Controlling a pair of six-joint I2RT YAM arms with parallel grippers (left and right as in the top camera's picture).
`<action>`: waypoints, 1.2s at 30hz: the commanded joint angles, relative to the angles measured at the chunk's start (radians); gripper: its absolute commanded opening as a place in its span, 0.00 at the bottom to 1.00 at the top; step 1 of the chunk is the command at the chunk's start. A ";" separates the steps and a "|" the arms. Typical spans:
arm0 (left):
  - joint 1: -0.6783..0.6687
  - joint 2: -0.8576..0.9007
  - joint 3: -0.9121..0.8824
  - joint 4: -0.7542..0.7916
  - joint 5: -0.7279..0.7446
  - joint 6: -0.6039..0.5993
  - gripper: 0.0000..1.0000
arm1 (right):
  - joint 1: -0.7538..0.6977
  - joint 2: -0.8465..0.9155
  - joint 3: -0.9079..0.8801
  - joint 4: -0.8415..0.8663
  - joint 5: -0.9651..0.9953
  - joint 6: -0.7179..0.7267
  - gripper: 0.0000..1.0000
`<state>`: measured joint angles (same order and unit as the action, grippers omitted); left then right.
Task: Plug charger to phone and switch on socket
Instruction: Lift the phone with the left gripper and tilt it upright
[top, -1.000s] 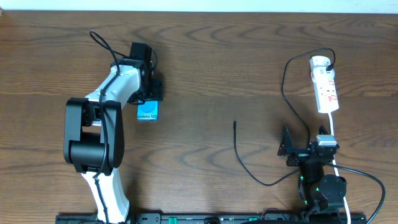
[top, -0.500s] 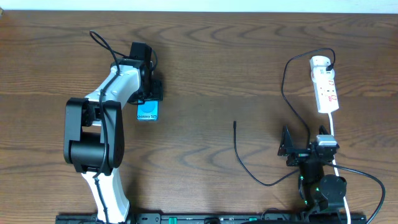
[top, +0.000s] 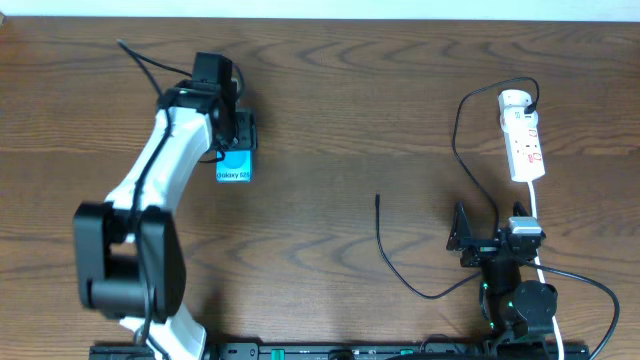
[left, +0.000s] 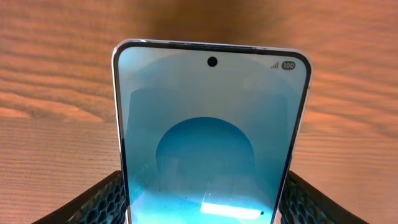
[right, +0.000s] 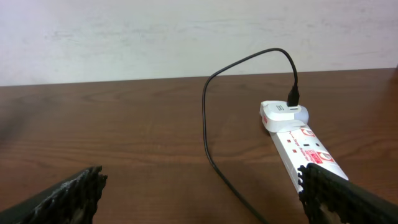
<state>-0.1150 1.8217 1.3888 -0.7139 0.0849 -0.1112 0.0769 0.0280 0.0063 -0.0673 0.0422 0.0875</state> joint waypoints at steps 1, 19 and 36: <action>0.002 -0.101 0.011 -0.003 0.113 -0.095 0.07 | 0.003 -0.003 0.000 -0.003 0.011 0.005 0.99; 0.094 -0.176 0.011 -0.029 0.974 -1.155 0.07 | 0.003 -0.003 0.000 -0.003 0.011 0.005 0.99; 0.217 -0.176 0.011 -0.006 1.432 -1.391 0.07 | 0.003 -0.003 0.000 -0.003 0.011 0.005 0.99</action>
<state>0.0975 1.6642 1.3888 -0.7296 1.4361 -1.4891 0.0769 0.0280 0.0063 -0.0673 0.0422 0.0872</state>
